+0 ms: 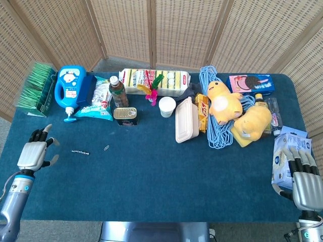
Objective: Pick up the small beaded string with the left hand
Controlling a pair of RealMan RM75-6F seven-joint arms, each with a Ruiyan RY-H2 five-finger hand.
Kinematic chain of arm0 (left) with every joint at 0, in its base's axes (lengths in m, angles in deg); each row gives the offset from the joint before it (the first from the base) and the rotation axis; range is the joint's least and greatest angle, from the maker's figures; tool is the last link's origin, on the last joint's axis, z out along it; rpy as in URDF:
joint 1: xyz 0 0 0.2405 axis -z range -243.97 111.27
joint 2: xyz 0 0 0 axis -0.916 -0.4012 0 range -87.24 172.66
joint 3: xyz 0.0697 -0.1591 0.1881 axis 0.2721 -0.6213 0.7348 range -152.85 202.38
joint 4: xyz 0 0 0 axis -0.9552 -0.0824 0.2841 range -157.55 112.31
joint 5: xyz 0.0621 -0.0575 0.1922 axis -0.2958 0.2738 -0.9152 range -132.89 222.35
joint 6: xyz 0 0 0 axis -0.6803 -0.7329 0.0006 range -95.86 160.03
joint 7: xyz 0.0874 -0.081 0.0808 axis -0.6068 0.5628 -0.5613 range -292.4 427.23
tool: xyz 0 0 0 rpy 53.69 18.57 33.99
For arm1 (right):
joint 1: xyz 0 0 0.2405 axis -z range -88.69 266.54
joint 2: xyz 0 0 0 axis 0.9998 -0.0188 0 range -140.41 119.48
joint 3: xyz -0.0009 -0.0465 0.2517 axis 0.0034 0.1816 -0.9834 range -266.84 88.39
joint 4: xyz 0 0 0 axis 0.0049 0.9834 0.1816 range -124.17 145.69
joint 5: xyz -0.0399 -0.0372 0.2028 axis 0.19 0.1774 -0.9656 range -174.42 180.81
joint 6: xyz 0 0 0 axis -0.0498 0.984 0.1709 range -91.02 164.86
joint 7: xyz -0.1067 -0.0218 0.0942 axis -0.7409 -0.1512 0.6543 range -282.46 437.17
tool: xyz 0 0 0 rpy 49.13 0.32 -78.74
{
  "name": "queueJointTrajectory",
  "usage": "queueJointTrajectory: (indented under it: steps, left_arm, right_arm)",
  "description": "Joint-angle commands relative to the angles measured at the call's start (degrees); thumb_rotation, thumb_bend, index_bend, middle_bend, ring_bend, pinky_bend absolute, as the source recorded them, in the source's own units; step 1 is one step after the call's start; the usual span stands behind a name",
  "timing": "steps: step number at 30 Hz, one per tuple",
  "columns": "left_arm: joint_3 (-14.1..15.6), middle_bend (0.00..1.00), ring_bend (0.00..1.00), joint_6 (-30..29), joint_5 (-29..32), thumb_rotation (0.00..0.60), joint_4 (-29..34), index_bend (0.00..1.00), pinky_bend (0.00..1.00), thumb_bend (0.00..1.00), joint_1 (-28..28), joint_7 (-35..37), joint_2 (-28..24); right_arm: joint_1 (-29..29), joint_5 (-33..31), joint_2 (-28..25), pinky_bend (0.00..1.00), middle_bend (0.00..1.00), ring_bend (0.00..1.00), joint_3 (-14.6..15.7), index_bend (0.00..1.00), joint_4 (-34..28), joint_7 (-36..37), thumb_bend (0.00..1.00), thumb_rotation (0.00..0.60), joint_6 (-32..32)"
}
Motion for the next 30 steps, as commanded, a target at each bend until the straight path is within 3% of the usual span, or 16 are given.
queueJointTrajectory:
  steps: [1, 30]
  left_arm:
    - [-0.09, 0.0, 0.0, 0.31, 0.33, 0.6, -1.92, 0.39, 0.0, 0.63, 0.83, -0.57, 1.67]
    - [0.01, 0.0, 0.0, 7.2, 4.82, 0.6, -4.77, 0.44, 0.0, 0.63, 5.38, -4.99, 5.9]
  right_arm:
    - [-0.15, -0.15, 0.08, 0.0, 0.0, 0.0, 0.04, 0.0, 0.15, 0.08, 0.0, 0.6, -0.33]
    - [-0.47, -0.63, 0.25, 0.0, 0.0, 0.0, 0.2, 0.0, 0.33, 0.48, 0.0, 0.6, -1.01]
